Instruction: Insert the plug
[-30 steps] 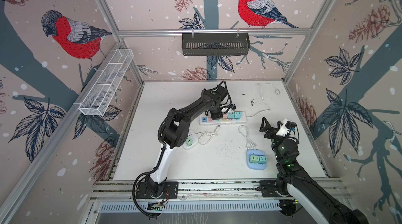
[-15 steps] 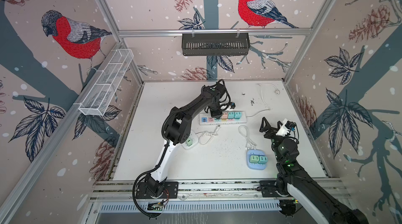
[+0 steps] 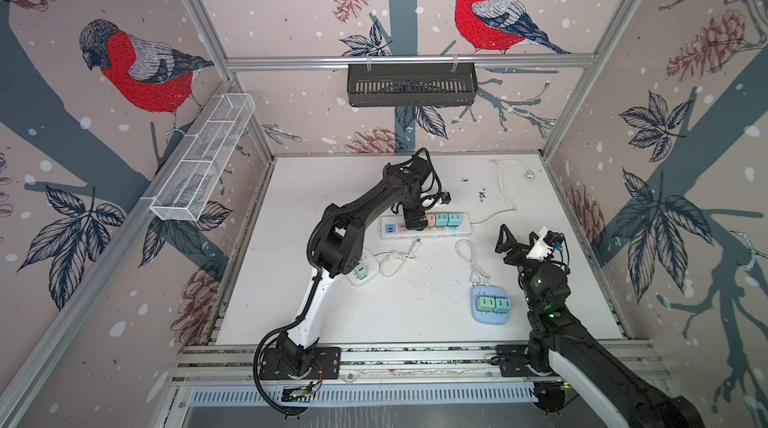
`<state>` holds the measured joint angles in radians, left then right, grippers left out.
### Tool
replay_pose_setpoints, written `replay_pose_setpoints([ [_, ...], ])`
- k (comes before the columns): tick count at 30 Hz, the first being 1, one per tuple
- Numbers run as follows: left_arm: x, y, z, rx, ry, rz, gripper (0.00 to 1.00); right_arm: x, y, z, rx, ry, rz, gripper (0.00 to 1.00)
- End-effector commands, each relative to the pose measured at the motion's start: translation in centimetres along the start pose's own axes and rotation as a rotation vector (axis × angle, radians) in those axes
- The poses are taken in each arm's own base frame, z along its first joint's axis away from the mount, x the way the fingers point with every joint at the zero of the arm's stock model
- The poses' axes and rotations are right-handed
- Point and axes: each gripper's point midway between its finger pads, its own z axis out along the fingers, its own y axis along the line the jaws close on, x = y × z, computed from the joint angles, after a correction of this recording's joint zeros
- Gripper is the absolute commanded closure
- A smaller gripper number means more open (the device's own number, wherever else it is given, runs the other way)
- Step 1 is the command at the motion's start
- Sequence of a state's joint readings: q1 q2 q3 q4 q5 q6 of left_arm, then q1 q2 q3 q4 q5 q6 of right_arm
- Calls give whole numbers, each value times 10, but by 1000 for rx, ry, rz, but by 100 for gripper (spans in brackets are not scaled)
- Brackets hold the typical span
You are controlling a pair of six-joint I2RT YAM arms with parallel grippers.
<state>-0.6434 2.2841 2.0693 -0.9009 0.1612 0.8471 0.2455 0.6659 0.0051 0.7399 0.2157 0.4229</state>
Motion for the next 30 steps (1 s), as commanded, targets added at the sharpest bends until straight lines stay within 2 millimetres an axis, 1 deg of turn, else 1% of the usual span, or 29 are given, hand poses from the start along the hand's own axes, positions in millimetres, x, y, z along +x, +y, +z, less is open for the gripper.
replay_pose_setpoints([
  [1, -30, 8, -34, -65, -153, 50, 2, 0, -7, -1, 31, -10, 27, 0],
  [3, -42, 6, -63, -114, -240, 54, 2, -3, -14, 1, 75, -9, 41, 0],
  [5, -48, 3, -91, -179, -316, 40, 2, -7, -16, 4, 101, 4, 40, 0],
  [6, -52, 6, -109, -239, -370, 24, 2, -10, -16, 6, 108, 12, 48, 0],
  [7, -50, 4, -122, -284, -407, 4, 2, -13, -15, 6, 111, 13, 54, 0],
  [8, -48, 5, -140, -354, -462, -26, 2, -18, -14, 7, 112, 6, 58, 0],
  [9, -42, 2, -151, -409, -508, -56, 2, -25, -12, 7, 117, -3, 71, 0],
  [10, -36, 0, -170, -467, -562, -78, 2, -29, -13, 7, 128, -5, 83, 0],
  [11, -26, -4, -185, -520, -621, -114, 2, -33, -13, 8, 138, -8, 96, 0],
  [13, 1, -8, -212, -628, -716, -219, 2, -39, -16, 8, 173, -9, 108, 0],
  [14, 23, -11, -220, -689, -738, -287, 2, -42, -20, 8, 199, -18, 113, 0],
  [16, 69, -10, -226, -811, -738, -446, 2, -48, -25, 7, 232, -41, 93, 0],
  [18, 123, -9, -225, -933, -691, -620, 2, -53, -25, 9, 236, -60, 46, 0],
  [19, 144, -11, -222, -972, -667, -681, 2, -54, -22, 11, 221, -60, 20, 0],
  [21, 185, -21, -211, -1038, -615, -775, 2, -58, -17, 15, 207, -39, -46, 0],
  [22, 199, -25, -209, -1067, -604, -803, 2, -58, -17, 17, 219, -18, -73, 1],
  [23, 212, -32, -206, -1092, -600, -833, 2, -59, -19, 19, 245, 3, -105, 0],
  [24, 218, -37, -204, -1099, -608, -849, 2, -60, -23, 21, 272, 11, -131, 1],
  [27, 221, -49, -204, -1094, -672, -841, 2, -57, -41, 26, 370, 12, -208, 1],
  [30, 239, -58, -202, -1167, -693, -843, 2, -45, -53, 34, 403, 30, -283, 1],
])
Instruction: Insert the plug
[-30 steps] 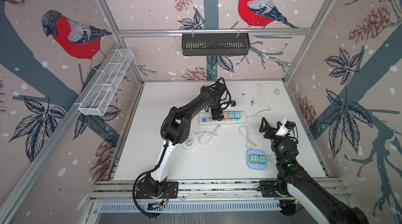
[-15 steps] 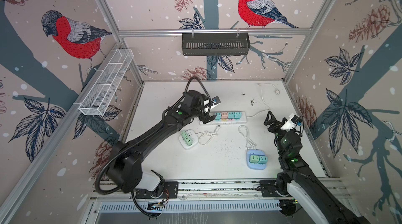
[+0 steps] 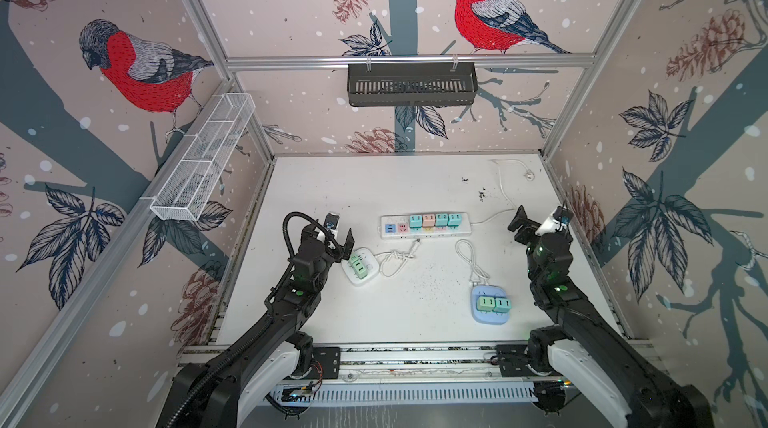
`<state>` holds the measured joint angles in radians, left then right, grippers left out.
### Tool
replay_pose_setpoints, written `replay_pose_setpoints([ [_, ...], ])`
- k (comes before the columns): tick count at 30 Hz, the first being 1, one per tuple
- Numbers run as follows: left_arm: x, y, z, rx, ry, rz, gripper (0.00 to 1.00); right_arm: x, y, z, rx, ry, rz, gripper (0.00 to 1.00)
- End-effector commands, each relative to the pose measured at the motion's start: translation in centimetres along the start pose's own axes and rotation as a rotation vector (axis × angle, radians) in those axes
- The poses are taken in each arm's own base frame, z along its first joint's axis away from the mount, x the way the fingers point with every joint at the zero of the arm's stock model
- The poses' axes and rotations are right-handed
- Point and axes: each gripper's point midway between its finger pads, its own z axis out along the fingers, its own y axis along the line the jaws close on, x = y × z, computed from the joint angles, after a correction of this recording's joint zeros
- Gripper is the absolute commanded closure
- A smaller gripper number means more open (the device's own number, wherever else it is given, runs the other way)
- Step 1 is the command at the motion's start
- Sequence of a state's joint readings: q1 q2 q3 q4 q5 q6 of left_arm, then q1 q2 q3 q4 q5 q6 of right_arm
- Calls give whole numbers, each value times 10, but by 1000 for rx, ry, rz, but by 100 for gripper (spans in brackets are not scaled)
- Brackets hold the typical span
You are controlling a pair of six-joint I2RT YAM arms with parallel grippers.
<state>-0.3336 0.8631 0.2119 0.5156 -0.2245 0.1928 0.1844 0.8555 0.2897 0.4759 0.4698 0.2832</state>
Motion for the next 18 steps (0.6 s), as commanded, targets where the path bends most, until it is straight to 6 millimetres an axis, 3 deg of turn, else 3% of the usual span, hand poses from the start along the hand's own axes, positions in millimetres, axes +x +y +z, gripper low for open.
replay_pose_setpoints([
  [1, -18, 25, -8, -115, -157, -83, 2, -1, -14, 7, 85, -38, -97, 1],
  [6, 11, 55, -7, -199, -164, -221, 2, 7, -15, 8, 57, -113, -110, 1],
  [8, 19, 62, 0, -218, -150, -254, 3, 19, -19, 10, 64, -114, -98, 0],
  [12, 19, 54, 27, -163, -74, -214, 3, 27, -16, 21, 53, -112, -117, 1],
  [15, 12, 48, 34, -127, -105, -181, 3, 35, -5, 35, 32, -75, -175, 0],
  [18, 15, 43, 36, -107, -143, -153, 3, 37, 2, 33, -20, -115, -200, 0],
])
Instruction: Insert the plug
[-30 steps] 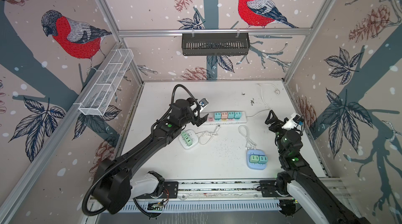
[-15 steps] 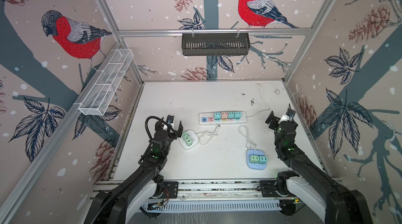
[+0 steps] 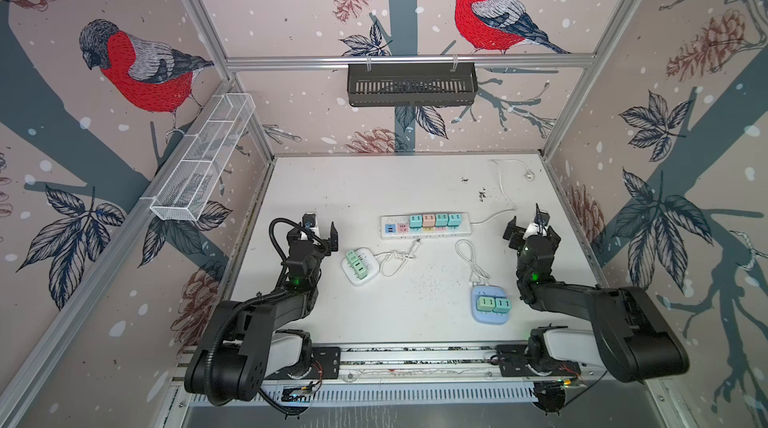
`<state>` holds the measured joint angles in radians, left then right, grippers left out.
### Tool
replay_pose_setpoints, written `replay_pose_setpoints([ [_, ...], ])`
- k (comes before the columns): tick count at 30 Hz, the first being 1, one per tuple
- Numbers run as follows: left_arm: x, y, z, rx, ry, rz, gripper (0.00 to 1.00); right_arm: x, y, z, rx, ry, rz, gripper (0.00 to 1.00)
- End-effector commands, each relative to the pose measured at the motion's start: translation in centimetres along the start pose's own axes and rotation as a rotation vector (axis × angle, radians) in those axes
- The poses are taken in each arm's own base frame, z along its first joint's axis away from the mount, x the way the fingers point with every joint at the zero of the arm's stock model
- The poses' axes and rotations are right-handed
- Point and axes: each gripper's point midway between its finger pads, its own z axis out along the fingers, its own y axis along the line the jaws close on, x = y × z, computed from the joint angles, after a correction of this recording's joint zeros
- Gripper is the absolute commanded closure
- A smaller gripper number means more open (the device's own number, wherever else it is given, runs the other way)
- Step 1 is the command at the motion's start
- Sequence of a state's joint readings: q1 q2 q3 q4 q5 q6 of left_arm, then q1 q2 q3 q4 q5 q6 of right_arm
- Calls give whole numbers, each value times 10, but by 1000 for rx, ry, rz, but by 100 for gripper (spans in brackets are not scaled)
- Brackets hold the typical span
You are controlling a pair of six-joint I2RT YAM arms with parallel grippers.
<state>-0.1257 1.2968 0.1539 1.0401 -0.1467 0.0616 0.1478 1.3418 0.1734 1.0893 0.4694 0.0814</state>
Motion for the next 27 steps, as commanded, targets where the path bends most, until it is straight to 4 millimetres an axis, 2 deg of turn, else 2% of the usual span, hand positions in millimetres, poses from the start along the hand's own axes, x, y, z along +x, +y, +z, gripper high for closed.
replay_pose_setpoints([
  [1, -22, -2, 1, 13, -140, 14, 3, -18, 6, -3, -40, -118, -2, 1],
  [3, -12, 5, 6, -29, -120, -7, 3, -14, 8, 0, -59, -116, -1, 0],
  [6, -9, 8, 18, -30, -82, -15, 3, -5, 7, 12, -69, -55, 19, 1],
  [8, -7, 9, 29, 6, -45, -39, 3, -4, 6, 17, -55, -73, 16, 0],
  [10, -4, 17, 38, -4, -10, -78, 3, -2, 5, 18, -54, -56, 19, 0],
  [13, -3, 30, 37, -53, -10, -124, 3, 1, 6, 24, -71, -21, 29, 0],
  [16, -3, 47, 27, -149, -40, -171, 2, 1, 6, 24, -74, -19, 32, 0],
  [19, 0, 45, 35, -144, 5, -158, 2, 1, 5, 24, -72, -19, 30, 0],
  [27, -2, 41, 36, -155, -1, -133, 2, 1, 6, 24, -75, -17, 31, 0],
])
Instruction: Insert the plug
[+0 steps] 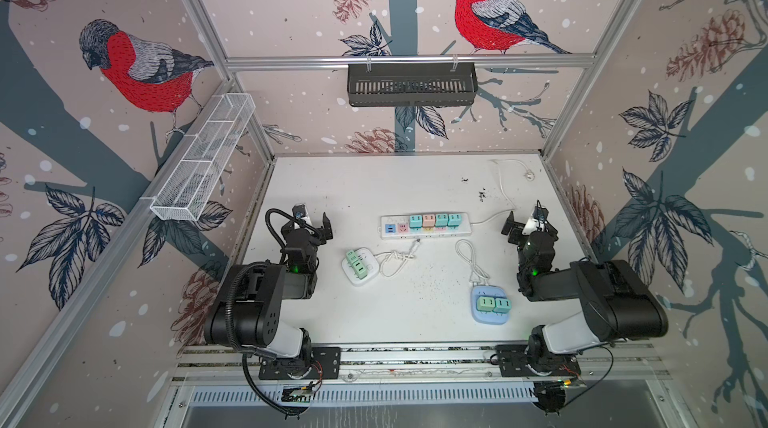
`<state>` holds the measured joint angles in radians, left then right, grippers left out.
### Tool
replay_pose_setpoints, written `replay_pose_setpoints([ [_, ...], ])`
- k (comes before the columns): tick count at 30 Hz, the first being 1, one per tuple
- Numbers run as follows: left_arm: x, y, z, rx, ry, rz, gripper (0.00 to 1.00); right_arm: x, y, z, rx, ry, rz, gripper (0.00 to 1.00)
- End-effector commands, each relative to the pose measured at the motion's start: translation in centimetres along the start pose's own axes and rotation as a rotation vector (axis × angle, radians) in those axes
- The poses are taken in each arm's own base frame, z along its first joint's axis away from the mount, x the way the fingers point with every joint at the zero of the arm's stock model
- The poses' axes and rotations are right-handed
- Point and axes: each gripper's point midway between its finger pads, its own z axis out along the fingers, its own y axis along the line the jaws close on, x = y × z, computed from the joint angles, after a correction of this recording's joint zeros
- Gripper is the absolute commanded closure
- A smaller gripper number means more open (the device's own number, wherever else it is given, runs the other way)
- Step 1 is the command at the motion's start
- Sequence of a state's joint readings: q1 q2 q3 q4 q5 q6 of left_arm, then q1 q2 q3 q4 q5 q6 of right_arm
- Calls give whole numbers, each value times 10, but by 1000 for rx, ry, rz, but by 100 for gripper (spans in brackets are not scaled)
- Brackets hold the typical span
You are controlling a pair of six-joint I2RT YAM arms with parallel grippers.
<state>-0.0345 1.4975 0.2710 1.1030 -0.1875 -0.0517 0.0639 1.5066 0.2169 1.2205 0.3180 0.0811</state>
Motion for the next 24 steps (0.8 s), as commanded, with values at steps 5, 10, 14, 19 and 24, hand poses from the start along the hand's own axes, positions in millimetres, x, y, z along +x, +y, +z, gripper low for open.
replay_pose_setpoints([
  [5, -7, 3, 1, -23, -24, -7, 2, -5, 2, 1, -8, -16, 15, 0],
  [10, -8, 3, 1, -22, -27, -7, 2, -5, 1, 1, -7, -16, 15, 0],
  [14, -8, 4, 1, -24, -27, -7, 2, -5, 1, 1, -10, -14, 16, 0],
  [19, -8, 4, 1, -23, -26, -7, 2, -4, 2, 3, -20, -6, 15, 0],
  [24, -8, 4, 1, -24, -28, -7, 2, -4, 2, 3, -22, -7, 17, 0],
])
